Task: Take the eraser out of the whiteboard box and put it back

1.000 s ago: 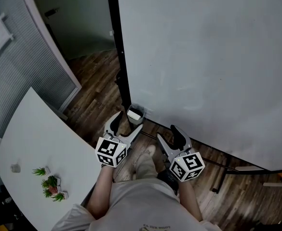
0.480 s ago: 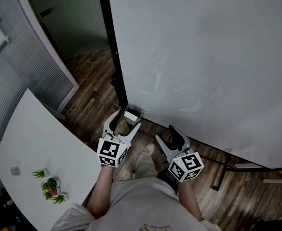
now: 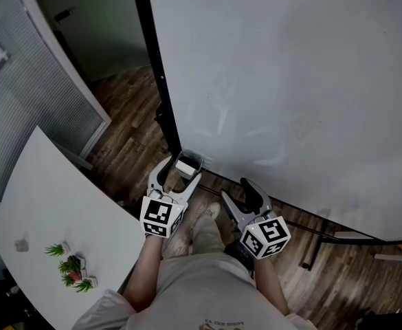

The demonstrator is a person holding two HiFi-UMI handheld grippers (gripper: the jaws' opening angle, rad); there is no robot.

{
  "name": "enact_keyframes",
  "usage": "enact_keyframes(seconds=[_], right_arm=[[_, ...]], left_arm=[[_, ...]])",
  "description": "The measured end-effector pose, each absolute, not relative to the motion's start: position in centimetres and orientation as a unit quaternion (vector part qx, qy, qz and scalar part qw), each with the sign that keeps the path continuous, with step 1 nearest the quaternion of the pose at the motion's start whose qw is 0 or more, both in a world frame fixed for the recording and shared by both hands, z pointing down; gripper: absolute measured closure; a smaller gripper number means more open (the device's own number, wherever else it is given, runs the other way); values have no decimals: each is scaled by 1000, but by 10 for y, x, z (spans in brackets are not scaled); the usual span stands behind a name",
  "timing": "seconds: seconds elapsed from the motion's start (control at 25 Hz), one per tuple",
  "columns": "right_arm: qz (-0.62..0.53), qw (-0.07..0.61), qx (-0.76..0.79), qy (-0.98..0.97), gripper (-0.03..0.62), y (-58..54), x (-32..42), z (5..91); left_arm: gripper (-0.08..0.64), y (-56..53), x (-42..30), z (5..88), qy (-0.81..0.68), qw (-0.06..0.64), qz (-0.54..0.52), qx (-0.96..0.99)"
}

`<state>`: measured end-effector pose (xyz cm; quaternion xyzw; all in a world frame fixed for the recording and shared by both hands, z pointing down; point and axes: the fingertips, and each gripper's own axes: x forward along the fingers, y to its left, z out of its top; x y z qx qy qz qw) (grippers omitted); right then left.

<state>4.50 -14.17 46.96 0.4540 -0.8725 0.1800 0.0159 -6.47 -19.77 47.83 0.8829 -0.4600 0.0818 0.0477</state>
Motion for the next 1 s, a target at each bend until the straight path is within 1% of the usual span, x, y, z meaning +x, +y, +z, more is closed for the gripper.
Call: enact_keyframes(seconds=[1.0], right_arm=[[196, 23, 457, -867, 322, -153, 53, 481]], left_arm=[[261, -212, -55, 480, -459, 18, 93, 883]])
